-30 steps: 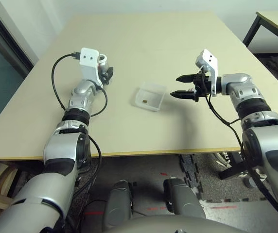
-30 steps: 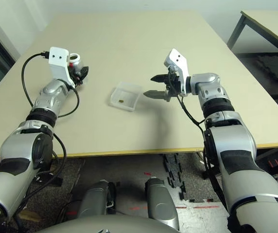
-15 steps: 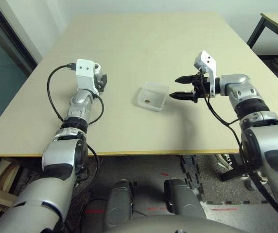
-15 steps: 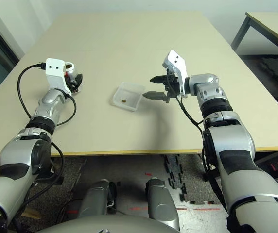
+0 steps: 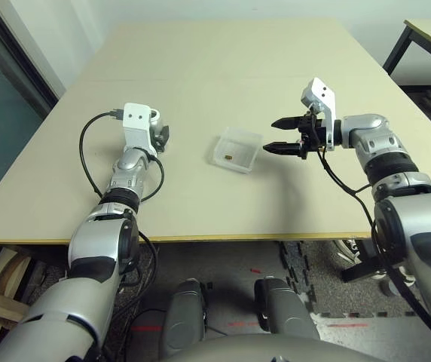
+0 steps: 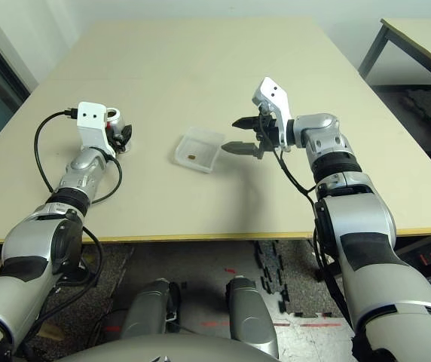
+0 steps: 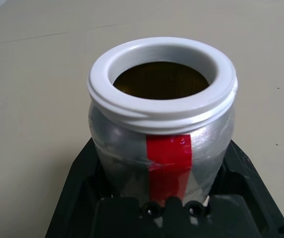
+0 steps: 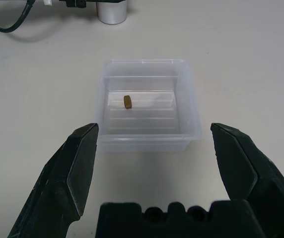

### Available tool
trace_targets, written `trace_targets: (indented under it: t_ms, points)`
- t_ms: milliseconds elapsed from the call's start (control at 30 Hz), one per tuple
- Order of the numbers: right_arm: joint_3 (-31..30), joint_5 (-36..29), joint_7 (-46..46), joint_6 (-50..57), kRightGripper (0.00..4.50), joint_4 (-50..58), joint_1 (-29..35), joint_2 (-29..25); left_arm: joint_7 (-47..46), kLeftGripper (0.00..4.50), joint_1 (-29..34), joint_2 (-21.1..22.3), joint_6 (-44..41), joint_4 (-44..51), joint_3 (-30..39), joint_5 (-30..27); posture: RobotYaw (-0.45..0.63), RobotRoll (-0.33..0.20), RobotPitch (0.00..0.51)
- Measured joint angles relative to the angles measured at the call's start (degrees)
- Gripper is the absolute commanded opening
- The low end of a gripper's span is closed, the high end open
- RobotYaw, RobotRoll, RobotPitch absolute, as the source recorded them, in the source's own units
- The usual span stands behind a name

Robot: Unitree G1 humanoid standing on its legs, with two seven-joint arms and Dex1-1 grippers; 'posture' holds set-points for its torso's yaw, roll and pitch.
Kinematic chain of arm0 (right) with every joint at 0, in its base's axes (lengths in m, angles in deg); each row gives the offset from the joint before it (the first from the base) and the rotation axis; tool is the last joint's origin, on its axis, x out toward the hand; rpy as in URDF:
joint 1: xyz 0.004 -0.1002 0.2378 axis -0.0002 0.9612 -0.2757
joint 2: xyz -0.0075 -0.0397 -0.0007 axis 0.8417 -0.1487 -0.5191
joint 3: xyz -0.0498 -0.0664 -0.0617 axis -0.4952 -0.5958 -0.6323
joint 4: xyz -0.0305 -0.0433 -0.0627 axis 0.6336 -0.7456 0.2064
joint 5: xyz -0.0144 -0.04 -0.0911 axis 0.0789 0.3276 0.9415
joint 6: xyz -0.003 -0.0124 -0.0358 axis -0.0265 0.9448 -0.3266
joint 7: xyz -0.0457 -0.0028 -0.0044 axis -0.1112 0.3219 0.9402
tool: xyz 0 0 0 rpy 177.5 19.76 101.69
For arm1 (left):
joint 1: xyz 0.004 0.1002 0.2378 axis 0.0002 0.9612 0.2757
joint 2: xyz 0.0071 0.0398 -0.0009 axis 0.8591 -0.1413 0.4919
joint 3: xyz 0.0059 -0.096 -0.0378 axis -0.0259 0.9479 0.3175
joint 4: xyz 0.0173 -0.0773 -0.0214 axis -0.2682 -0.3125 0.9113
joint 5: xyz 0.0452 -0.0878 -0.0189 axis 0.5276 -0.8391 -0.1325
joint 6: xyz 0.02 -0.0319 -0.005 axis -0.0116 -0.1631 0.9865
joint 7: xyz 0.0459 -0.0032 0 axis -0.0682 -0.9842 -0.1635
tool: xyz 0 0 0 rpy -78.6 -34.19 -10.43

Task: Pour the medicine from the bottle into the box.

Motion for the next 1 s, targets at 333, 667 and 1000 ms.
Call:
trace_targets:
  t_ms: [333,667,1000]
  points:
    - [0.0,0.0,0.0,0.0,4.50,0.0,-0.3,0.0,0.1,4.49,1.9,-0.6,0.8,0.0,-0.8,0.2,-0.18,0.000,0.070]
    - [0.0,0.0,0.0,0.0,4.50,-0.2,-0.4,0.0,1.3,4.49,6.0,-0.5,3.6,5.5,-1.5,0.1,-0.17,0.000,0.071]
    - [0.0,0.1,0.1,-0.5,4.50,-0.8,-0.5,0.1,1.2,4.49,19.2,-1.1,0.0,26.3,-1.5,-1.2,-0.15,0.000,0.073]
